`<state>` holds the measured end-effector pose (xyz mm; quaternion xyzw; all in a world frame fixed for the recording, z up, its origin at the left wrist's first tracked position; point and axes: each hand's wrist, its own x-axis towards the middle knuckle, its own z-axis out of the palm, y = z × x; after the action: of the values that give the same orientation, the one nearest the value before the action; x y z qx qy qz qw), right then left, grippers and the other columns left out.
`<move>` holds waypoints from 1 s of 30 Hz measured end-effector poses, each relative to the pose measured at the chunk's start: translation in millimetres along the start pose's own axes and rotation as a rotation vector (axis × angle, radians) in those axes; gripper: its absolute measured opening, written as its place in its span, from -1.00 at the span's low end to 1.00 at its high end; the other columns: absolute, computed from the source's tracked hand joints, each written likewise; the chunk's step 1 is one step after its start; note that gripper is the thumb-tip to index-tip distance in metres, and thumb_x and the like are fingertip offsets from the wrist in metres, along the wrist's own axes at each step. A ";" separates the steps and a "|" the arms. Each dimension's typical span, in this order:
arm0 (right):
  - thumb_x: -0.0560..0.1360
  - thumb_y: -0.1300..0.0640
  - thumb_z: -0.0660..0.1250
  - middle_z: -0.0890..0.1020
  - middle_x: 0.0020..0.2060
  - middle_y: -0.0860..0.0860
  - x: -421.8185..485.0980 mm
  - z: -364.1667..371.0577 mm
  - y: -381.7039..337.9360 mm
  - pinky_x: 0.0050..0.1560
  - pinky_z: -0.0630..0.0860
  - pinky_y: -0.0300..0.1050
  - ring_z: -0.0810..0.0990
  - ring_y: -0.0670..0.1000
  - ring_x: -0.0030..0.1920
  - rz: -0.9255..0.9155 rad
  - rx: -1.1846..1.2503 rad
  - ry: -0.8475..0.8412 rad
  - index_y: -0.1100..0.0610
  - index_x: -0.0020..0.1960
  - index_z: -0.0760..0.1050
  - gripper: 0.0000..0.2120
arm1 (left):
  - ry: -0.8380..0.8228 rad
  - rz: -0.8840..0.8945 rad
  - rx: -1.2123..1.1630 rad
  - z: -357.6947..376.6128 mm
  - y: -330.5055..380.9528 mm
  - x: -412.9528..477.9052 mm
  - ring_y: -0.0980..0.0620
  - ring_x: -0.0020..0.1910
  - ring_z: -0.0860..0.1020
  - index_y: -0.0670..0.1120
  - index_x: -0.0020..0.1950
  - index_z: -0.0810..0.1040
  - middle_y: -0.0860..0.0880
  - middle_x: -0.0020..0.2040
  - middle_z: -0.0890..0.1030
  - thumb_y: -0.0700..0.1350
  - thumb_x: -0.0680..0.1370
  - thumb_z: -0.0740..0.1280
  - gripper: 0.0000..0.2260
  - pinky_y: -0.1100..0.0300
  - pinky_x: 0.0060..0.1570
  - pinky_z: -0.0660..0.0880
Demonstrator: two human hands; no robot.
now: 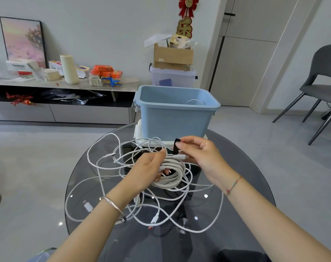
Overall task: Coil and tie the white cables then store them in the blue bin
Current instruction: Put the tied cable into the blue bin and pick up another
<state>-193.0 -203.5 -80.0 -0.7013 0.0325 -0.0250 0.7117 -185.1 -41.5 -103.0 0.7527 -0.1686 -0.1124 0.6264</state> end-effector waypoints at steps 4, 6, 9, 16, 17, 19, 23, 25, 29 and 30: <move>0.44 0.22 0.41 0.67 -0.14 0.07 0.5 -2.2 -1.7 -0.23 0.57 -0.29 0.64 -0.07 -0.30 0.098 0.073 -0.055 0.11 -0.08 0.57 -0.93 | -0.003 0.071 0.100 -0.6 -6.8 -0.7 -0.04 -0.39 0.25 -0.23 -0.21 0.34 -0.11 -0.40 0.30 -0.01 0.65 0.13 -0.66 0.08 -0.36 0.22; 0.44 0.23 0.41 0.65 -0.19 0.04 -0.5 -0.1 -1.3 -0.22 0.57 -0.30 0.64 -0.08 -0.30 0.109 0.042 -0.071 0.11 -0.09 0.57 -0.93 | 0.024 0.065 0.087 -0.2 -8.7 0.6 -0.03 -0.41 0.26 -0.14 -0.17 0.37 -0.06 -0.43 0.32 0.00 0.63 0.15 -0.74 0.07 -0.37 0.23; 0.44 0.24 0.41 0.65 -0.23 0.02 -1.1 4.8 -0.3 -0.22 0.57 -0.30 0.63 -0.09 -0.30 0.097 0.053 -0.066 0.13 -0.09 0.57 -0.93 | -0.007 0.062 0.064 -0.6 -9.9 3.0 -0.03 -0.44 0.26 -0.12 -0.14 0.39 -0.07 -0.42 0.31 0.01 0.64 0.14 -0.74 0.08 -0.40 0.20; 0.47 0.31 0.38 0.67 -0.04 0.07 -4.7 9.8 -4.0 -0.18 0.57 -0.29 0.65 -0.07 -0.13 -0.076 -0.039 -0.041 0.20 0.06 0.54 -0.82 | 0.025 -0.021 -0.067 1.4 -7.4 4.7 0.12 -0.56 0.20 -0.09 -0.31 0.24 0.10 -0.55 0.23 -0.09 0.67 0.07 -0.66 0.24 -0.48 0.27; 0.46 0.30 0.39 0.65 0.01 0.03 -5.1 10.3 -3.5 -0.11 0.56 -0.27 0.64 -0.09 -0.07 -0.165 -0.120 -0.015 0.15 0.05 0.52 -0.81 | 0.054 -0.049 -0.121 0.6 -7.0 5.5 0.13 -0.58 0.19 -0.08 -0.32 0.22 0.10 -0.57 0.21 -0.09 0.67 0.07 -0.66 0.24 -0.49 0.27; 0.42 0.22 0.45 0.61 0.06 -0.07 -7.9 10.6 -3.6 0.07 0.49 -0.23 0.58 -0.15 0.04 -0.376 -0.347 0.006 0.06 -0.03 0.50 -0.80 | 0.096 -0.105 -0.231 -2.8 -6.8 7.0 0.13 -0.61 0.16 -0.06 -0.35 0.21 0.08 -0.57 0.19 -0.09 0.66 0.08 -0.64 0.20 -0.49 0.25; 0.34 0.04 0.53 0.49 0.07 -0.15 -18.8 12.6 -4.7 0.22 0.27 -0.39 0.45 -0.16 0.19 -0.568 -0.674 -0.188 0.03 -0.12 0.57 -0.81 | 0.113 -0.173 -0.345 -10.2 -4.9 6.7 0.09 -0.60 0.14 -0.07 -0.38 0.30 0.01 -0.53 0.17 -0.10 0.65 0.07 -0.62 0.25 -0.52 0.27; 0.32 -0.04 0.52 0.46 0.09 -0.19 -20.4 14.8 -1.3 0.26 0.23 -0.33 0.40 -0.18 0.20 -0.633 -0.824 -0.211 -0.01 -0.11 0.60 -0.79 | 0.105 -0.183 -0.373 -11.4 -3.8 6.4 0.11 -0.60 0.13 -0.08 -0.40 0.31 0.01 -0.52 0.16 -0.12 0.64 0.06 -0.62 0.32 -0.58 0.26; 0.38 -0.10 0.37 0.50 0.01 -0.18 -16.5 19.0 3.9 0.21 0.22 -0.29 0.44 -0.16 0.07 -0.780 -0.935 -0.143 -0.02 -0.15 0.61 -0.83 | 0.062 -0.197 -0.375 -10.7 -2.8 5.7 0.11 -0.61 0.12 -0.08 -0.37 0.34 0.02 -0.54 0.17 -0.11 0.63 0.06 -0.64 0.25 -0.50 0.30; 0.40 -0.08 0.37 0.51 -0.01 -0.19 -16.4 19.4 3.2 0.20 0.26 -0.27 0.47 -0.16 0.05 -0.747 -0.871 -0.131 -0.01 -0.15 0.62 -0.84 | 0.050 -0.194 -0.366 -10.1 -2.8 5.0 0.11 -0.60 0.12 -0.07 -0.37 0.34 0.03 -0.54 0.17 -0.10 0.63 0.06 -0.63 0.22 -0.47 0.30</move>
<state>-207.8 -182.7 -82.7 -0.8936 -0.2543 -0.2155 0.3007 -176.3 -33.9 -103.6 0.6414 -0.0566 -0.1824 0.7430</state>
